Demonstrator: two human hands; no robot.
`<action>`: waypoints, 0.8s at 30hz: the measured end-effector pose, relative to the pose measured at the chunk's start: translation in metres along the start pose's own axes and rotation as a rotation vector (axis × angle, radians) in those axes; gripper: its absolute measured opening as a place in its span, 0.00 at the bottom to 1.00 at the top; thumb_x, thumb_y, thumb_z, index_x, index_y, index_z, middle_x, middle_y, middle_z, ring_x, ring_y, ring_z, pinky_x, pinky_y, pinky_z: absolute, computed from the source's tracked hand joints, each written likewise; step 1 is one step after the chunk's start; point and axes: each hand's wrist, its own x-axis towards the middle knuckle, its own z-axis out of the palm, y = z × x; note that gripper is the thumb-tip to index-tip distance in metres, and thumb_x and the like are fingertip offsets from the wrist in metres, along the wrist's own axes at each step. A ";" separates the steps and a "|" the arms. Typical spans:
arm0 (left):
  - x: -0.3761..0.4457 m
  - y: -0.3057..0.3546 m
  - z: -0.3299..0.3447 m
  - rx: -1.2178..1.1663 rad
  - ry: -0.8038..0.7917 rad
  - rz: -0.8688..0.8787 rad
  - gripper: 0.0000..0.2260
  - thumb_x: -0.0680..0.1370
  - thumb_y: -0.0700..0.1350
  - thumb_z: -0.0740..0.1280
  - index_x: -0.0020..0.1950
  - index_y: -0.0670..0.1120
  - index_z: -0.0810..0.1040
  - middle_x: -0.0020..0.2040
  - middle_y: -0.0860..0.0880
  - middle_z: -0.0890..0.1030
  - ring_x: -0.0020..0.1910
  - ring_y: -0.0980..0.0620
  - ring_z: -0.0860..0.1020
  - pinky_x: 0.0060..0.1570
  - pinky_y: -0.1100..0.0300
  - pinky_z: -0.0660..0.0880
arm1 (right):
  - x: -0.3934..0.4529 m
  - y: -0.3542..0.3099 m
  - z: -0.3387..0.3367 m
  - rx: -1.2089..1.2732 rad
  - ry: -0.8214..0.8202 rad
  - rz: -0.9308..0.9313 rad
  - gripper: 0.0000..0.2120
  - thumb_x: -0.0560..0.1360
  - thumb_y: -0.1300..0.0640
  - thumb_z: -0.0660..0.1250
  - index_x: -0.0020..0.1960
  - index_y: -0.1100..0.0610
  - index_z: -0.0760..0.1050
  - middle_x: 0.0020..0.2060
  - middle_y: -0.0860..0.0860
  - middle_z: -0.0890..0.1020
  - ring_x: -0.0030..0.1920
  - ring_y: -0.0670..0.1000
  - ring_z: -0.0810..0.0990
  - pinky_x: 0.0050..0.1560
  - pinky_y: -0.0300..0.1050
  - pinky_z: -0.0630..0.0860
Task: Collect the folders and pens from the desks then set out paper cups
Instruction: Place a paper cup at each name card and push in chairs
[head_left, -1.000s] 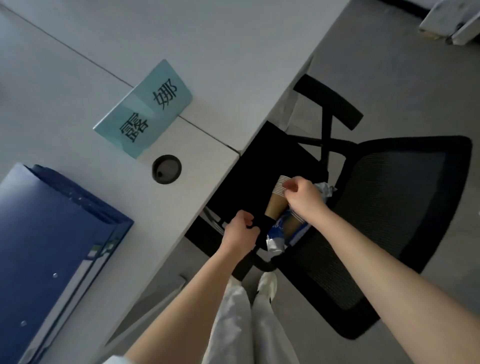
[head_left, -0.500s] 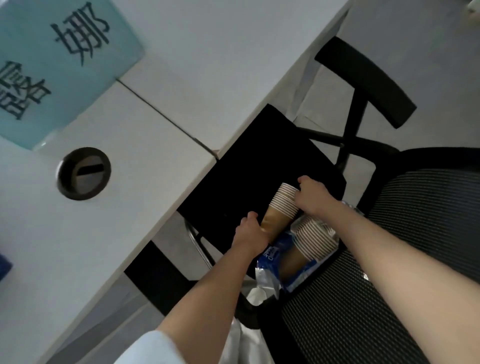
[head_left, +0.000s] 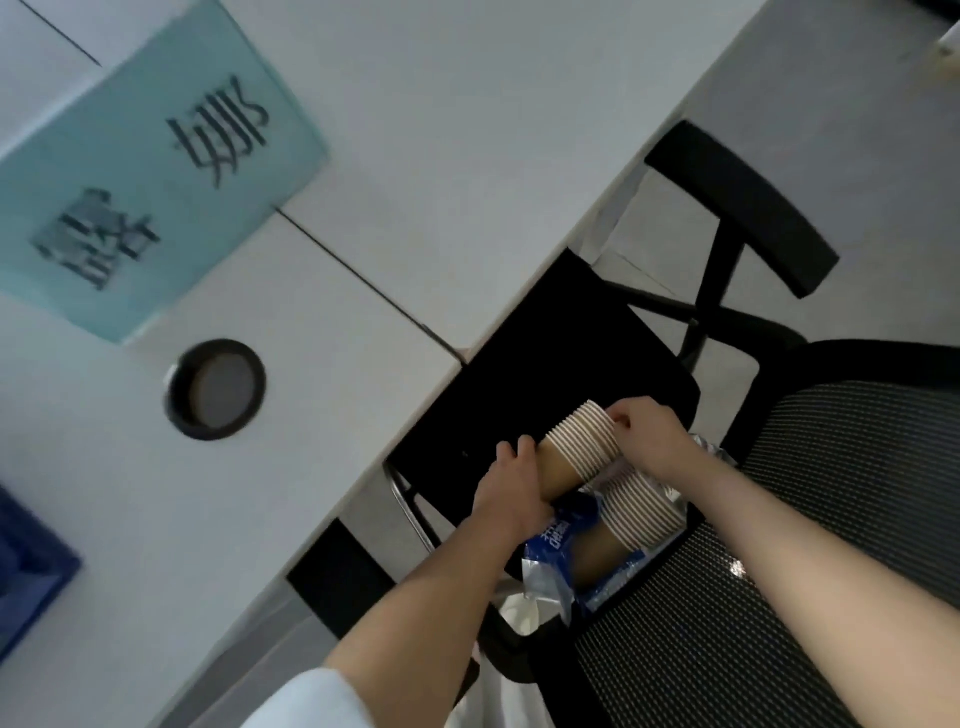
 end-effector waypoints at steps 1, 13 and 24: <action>-0.011 0.001 -0.010 0.006 -0.005 0.019 0.36 0.71 0.45 0.75 0.72 0.48 0.58 0.65 0.43 0.65 0.58 0.41 0.75 0.51 0.51 0.75 | -0.011 -0.005 -0.005 0.006 0.002 -0.013 0.12 0.77 0.69 0.58 0.50 0.66 0.80 0.44 0.60 0.83 0.42 0.55 0.79 0.38 0.43 0.69; -0.178 0.023 -0.116 -0.252 -0.096 0.120 0.48 0.63 0.57 0.75 0.73 0.67 0.46 0.62 0.48 0.74 0.55 0.45 0.78 0.52 0.47 0.79 | -0.178 -0.102 -0.077 0.227 0.113 -0.180 0.09 0.76 0.64 0.65 0.52 0.54 0.80 0.46 0.48 0.83 0.50 0.46 0.81 0.53 0.43 0.77; -0.320 -0.012 -0.152 -0.305 0.290 0.318 0.47 0.69 0.49 0.74 0.75 0.69 0.46 0.67 0.56 0.68 0.58 0.56 0.73 0.55 0.57 0.75 | -0.305 -0.191 -0.059 0.203 0.012 -0.396 0.11 0.75 0.62 0.67 0.56 0.55 0.79 0.46 0.46 0.83 0.49 0.43 0.82 0.55 0.44 0.80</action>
